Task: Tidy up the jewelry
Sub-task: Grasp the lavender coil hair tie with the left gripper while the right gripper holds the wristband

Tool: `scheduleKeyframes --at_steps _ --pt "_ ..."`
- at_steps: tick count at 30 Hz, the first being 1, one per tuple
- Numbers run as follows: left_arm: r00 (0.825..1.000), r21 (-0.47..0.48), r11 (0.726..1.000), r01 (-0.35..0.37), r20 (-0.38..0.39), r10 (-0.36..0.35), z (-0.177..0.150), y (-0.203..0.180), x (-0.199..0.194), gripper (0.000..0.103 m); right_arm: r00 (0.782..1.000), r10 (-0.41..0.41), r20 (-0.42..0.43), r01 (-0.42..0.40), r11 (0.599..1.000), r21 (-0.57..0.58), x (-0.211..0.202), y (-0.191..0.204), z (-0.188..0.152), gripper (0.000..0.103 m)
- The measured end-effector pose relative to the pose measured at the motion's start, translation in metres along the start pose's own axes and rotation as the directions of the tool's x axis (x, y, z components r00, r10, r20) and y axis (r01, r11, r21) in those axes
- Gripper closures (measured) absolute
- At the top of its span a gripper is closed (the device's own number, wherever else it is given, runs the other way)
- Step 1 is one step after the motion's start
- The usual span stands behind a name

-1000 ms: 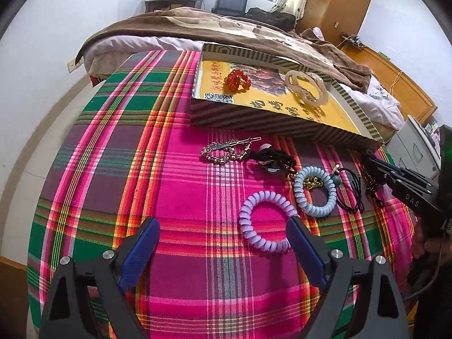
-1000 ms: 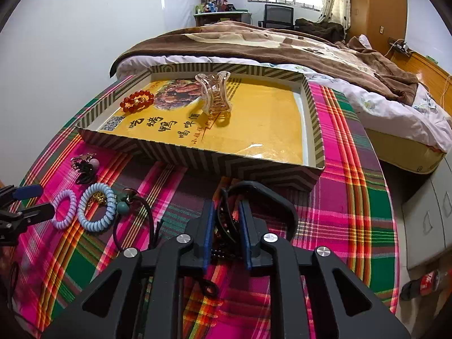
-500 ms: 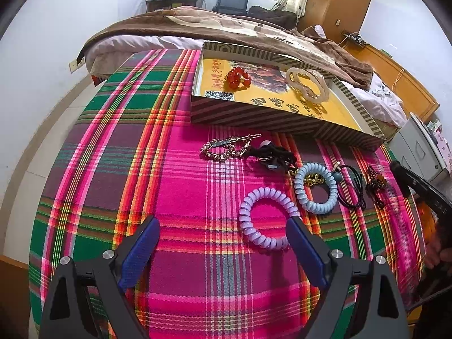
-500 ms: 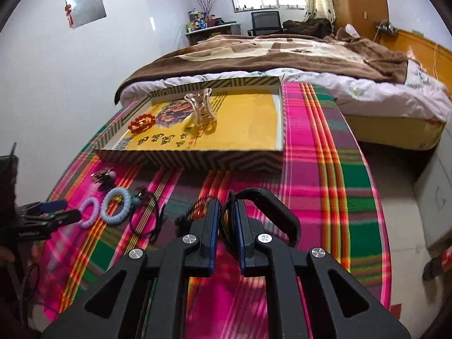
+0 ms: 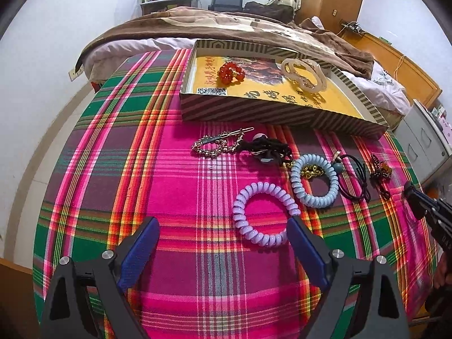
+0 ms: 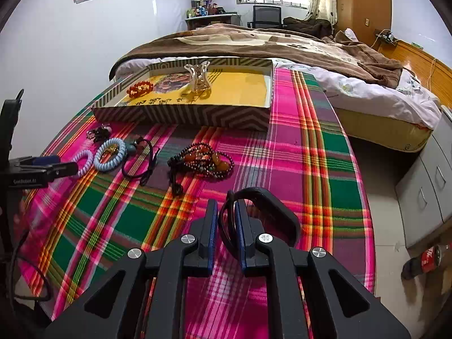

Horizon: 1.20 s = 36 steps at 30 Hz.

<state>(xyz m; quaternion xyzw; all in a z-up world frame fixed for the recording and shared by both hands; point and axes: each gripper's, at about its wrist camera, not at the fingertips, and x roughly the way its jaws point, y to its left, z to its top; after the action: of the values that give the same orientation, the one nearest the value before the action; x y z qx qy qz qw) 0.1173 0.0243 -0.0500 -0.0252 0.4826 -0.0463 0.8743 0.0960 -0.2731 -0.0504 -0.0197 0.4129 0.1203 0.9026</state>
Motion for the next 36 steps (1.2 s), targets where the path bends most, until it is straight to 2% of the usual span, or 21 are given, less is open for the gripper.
scheduleKeyframes --at_steps 4,9,12,14,22,24,31,32,33,34,35,36 --pt "1.000 0.002 1.000 0.000 -0.003 0.000 0.001 -0.001 0.002 0.007 1.000 -0.020 0.008 0.020 1.000 -0.013 -0.009 -0.001 -0.004 0.077" --pt "1.000 -0.002 1.000 0.002 0.003 -0.002 0.002 0.000 0.004 0.005 0.998 -0.001 0.062 -0.002 0.999 0.054 -0.033 -0.020 -0.011 0.077" --pt "1.000 -0.004 1.000 -0.003 0.011 0.003 0.002 0.000 0.003 0.005 0.996 -0.051 0.075 0.042 0.993 0.112 -0.040 -0.038 -0.013 0.077" --pt "1.000 -0.008 1.000 -0.005 0.016 0.005 0.001 0.000 0.003 0.005 0.997 -0.054 0.056 0.046 0.989 0.142 -0.037 -0.047 -0.013 0.077" --pt "1.000 -0.015 1.000 -0.008 0.013 0.008 0.005 -0.001 0.005 0.005 0.999 -0.036 -0.013 0.038 0.990 0.139 -0.009 -0.046 -0.012 0.077" --pt "1.000 -0.007 1.000 -0.003 0.006 0.003 0.008 -0.002 0.008 0.000 0.998 -0.045 -0.032 0.049 0.990 0.129 -0.001 -0.044 -0.011 0.077" --pt "1.000 0.000 1.000 -0.009 0.015 0.009 0.014 -0.004 0.013 0.000 0.997 -0.057 -0.049 0.061 0.995 0.077 0.005 -0.039 -0.006 0.075" --pt "1.000 0.002 1.000 -0.004 0.020 0.004 0.014 -0.005 0.013 0.004 0.997 -0.063 -0.051 0.066 0.995 0.070 0.005 -0.038 -0.006 0.075" --pt "1.000 0.001 1.000 0.000 0.026 0.000 0.015 -0.004 0.012 0.015 0.997 -0.065 -0.052 0.069 0.995 0.071 0.005 -0.038 -0.006 0.075" --pt "0.999 0.009 1.000 -0.025 0.035 0.025 0.015 -0.005 0.011 0.024 0.997 -0.065 -0.052 0.069 0.995 0.073 0.005 -0.038 -0.006 0.075" --pt "0.997 0.032 0.997 -0.067 0.044 0.066 0.015 -0.008 0.011 0.039 0.997 -0.064 -0.052 0.068 0.995 0.078 0.005 -0.039 -0.006 0.075" --pt "0.996 0.042 0.997 -0.069 0.052 0.066 0.015 -0.008 0.011 0.043 0.997 -0.062 -0.052 0.066 0.994 0.082 0.005 -0.039 -0.006 0.075"
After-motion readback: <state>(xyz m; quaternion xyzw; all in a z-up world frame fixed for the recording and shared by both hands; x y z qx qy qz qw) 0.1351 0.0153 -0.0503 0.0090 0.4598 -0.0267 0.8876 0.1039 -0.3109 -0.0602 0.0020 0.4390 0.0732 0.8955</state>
